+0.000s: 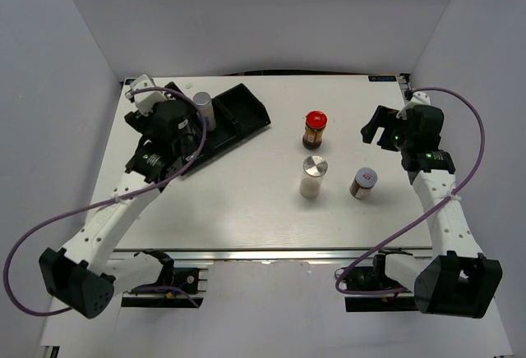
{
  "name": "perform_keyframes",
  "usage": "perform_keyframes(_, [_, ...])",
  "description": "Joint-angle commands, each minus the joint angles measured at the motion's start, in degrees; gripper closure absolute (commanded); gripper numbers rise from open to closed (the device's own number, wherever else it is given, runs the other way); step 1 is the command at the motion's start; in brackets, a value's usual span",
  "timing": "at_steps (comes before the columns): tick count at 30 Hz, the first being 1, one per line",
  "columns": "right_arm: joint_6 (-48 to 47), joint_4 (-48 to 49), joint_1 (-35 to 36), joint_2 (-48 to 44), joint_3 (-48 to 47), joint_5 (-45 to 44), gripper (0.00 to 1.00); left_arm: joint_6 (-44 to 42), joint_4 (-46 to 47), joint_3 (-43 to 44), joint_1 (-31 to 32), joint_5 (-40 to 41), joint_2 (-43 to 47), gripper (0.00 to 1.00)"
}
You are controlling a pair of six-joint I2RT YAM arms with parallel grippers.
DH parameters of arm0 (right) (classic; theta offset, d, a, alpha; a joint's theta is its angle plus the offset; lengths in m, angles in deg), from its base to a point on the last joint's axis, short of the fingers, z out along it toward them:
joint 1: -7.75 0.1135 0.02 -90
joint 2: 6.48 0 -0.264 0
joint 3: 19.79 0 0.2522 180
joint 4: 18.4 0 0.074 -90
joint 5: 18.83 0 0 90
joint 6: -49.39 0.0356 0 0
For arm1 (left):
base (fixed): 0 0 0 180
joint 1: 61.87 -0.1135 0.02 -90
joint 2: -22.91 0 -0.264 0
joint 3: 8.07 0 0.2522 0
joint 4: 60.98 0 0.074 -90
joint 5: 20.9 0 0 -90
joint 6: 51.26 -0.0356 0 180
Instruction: Organize the condiment bottles
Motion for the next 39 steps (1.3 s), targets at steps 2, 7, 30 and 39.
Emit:
perform_keyframes(2, [1.3,-1.0,-0.1,-1.2,-1.9,0.5,0.11,-2.4,-0.2,-0.4,-0.2,-16.2,8.0,0.02])
perform_keyframes(7, [2.1,-1.2,-0.1,-1.3,-1.6,0.2,0.11,-6.9,3.2,-0.5,-0.1,-39.5,10.1,0.02])
perform_keyframes(30, [1.3,-1.0,-0.1,-1.9,-0.6,-0.1,0.10,-22.9,2.3,14.1,24.7,-68.3,-24.0,0.02])
perform_keyframes(39, [1.0,-1.0,-0.1,-1.7,-0.5,0.0,0.11,-25.3,-3.6,19.8,27.8,-63.3,-34.1,0.02])
